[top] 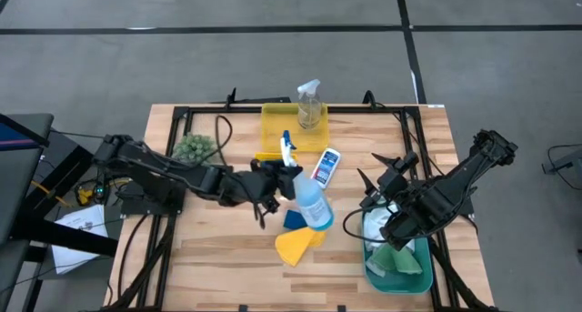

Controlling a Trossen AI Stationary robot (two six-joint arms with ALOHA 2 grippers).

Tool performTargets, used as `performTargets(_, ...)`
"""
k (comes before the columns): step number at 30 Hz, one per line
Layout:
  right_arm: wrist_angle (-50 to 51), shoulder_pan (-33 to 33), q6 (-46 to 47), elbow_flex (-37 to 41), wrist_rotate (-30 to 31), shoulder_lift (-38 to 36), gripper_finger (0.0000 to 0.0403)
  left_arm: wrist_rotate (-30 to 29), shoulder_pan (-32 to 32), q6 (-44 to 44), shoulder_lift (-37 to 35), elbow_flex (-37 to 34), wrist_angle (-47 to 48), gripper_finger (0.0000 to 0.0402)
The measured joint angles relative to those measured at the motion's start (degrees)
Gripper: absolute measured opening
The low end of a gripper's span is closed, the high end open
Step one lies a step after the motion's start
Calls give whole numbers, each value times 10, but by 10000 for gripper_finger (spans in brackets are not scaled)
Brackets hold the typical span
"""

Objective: Pick & Place Kitchen Items
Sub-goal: Put the blue bottle into the top yellow bin

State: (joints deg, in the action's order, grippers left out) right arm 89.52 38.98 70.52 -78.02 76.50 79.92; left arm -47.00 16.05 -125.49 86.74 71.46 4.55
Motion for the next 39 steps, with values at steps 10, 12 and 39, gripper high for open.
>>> performTargets(10, 0, 0, -1, 0, 0, 0, 248, 39, -2, -54, 33, 0, -89, 131)
performTargets(12, 0, 0, -2, 0, -1, 0, 248, 49, -6, -61, 34, 0, -89, 131)
performTargets(39, 2, 0, -6, 0, -2, 0, 248, 89, -88, -178, 41, -23, -53, 131)
